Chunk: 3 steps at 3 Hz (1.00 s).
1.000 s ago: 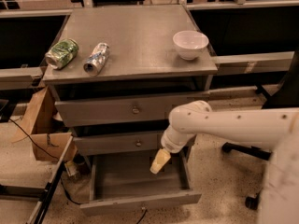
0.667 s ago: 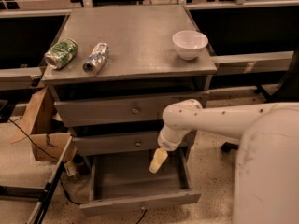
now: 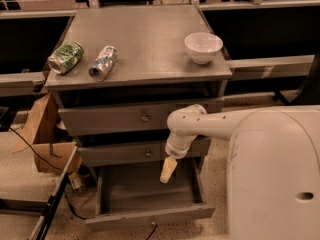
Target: Open middle drawer
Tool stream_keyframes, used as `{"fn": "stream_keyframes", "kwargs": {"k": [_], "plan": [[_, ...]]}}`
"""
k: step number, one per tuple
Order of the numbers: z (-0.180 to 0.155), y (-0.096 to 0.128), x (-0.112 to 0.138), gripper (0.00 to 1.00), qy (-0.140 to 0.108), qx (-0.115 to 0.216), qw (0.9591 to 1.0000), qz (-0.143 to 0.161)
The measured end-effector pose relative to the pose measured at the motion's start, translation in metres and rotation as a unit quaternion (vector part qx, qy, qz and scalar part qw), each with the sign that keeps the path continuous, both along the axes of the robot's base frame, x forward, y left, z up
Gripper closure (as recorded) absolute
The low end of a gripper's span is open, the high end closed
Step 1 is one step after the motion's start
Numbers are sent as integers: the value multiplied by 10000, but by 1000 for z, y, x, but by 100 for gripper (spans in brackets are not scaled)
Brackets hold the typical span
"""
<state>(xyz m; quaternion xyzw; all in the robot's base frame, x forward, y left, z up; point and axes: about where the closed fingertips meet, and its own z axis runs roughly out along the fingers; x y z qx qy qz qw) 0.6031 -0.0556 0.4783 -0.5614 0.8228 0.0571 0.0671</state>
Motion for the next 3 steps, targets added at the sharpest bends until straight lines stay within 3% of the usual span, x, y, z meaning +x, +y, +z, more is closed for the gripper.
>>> {"fn": "stream_keyframes", "kwargs": {"k": [1, 2, 3], "plan": [[5, -2, 10, 0, -391, 32, 9991, 140], [5, 3, 26, 0, -860, 247, 9957, 219], [5, 3, 26, 0, -861, 247, 9957, 222]]}}
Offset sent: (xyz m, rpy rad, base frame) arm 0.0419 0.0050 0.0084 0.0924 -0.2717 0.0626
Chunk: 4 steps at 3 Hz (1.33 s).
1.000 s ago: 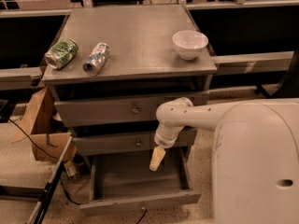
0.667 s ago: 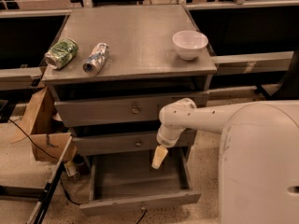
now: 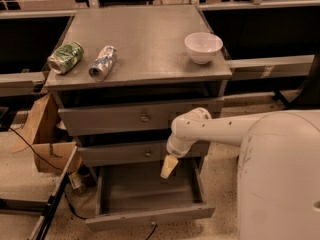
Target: Open middle drawer
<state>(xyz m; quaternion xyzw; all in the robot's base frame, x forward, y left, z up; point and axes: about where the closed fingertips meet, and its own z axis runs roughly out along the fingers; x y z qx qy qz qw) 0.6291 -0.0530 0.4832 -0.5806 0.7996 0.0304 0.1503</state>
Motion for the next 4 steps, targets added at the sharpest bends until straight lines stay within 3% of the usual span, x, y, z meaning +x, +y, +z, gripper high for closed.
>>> {"fn": "stream_keyframes", "kwargs": {"k": [2, 4], "plan": [[-10, 2, -1, 0, -108, 0, 9995, 308], [-19, 13, 15, 0, -188, 136, 9986, 468]]}}
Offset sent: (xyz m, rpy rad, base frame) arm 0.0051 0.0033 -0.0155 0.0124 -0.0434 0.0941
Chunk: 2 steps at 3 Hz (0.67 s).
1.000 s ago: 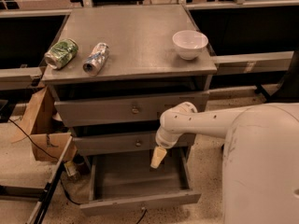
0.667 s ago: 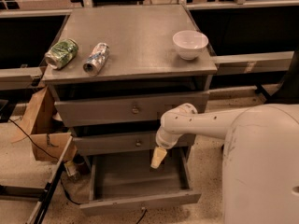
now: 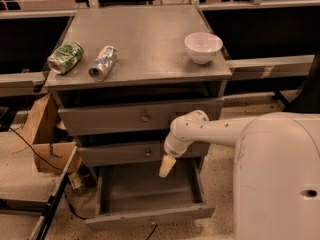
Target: Open middle drawer
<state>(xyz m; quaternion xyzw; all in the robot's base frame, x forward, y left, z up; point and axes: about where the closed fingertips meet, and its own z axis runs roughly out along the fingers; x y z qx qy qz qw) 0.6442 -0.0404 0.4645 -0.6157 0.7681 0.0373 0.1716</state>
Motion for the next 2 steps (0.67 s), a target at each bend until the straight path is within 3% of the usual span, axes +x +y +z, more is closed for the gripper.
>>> {"fn": "stream_keyframes", "kwargs": {"k": [2], "plan": [[-21, 10, 22, 0, 43, 166, 9998, -39]]}}
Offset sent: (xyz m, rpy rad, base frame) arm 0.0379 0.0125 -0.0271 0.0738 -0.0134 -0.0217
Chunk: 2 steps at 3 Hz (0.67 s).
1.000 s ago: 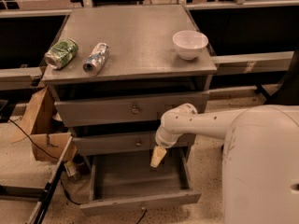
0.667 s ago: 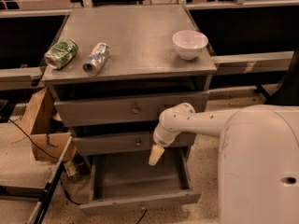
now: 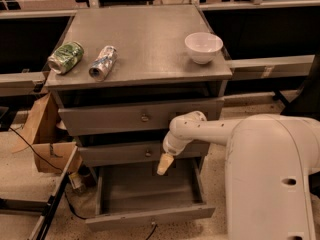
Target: Open middle drawer
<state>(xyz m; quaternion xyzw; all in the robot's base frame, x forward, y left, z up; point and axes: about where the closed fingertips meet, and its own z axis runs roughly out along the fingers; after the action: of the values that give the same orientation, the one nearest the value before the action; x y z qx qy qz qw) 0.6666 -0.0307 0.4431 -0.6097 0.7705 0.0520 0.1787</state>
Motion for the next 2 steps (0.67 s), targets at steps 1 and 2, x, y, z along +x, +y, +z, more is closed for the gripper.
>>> {"fn": "stream_keyframes", "kwargs": {"k": [1, 2], "plan": [[-7, 6, 7, 18, -36, 118, 9999, 37], [-13, 6, 10, 41, -24, 158, 9999, 32]]}}
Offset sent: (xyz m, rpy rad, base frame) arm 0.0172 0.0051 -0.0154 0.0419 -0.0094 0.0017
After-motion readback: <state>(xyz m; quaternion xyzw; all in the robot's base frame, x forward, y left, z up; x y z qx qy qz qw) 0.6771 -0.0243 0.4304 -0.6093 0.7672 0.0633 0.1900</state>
